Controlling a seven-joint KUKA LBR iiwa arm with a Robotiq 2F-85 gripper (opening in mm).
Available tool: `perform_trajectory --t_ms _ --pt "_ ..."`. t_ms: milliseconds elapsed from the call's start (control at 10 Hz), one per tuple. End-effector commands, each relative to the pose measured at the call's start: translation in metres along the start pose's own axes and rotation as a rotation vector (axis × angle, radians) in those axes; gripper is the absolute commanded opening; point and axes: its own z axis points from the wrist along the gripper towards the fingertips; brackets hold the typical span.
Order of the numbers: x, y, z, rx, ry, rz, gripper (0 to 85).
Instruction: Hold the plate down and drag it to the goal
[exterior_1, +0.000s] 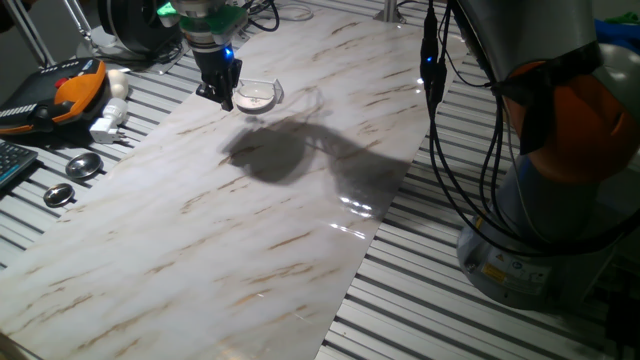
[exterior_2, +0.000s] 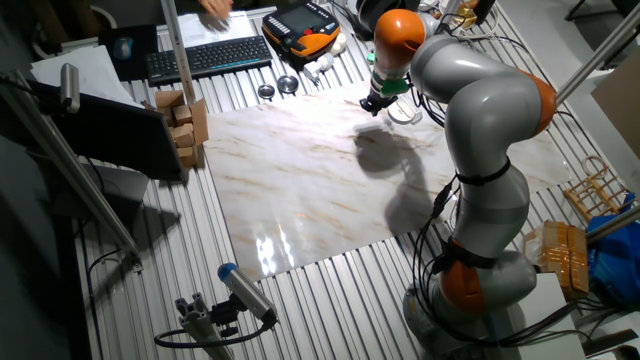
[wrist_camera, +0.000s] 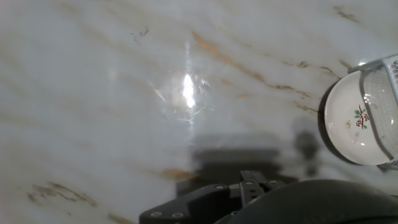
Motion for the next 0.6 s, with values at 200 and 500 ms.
perform_trajectory --t_ms 200,500 --pt "-0.0031 -0.0031 0.0013 -0.011 -0.004 -0.008 0.0" --pt "-0.0040 -0.0059 0.0000 -0.002 -0.014 -0.009 0.0"
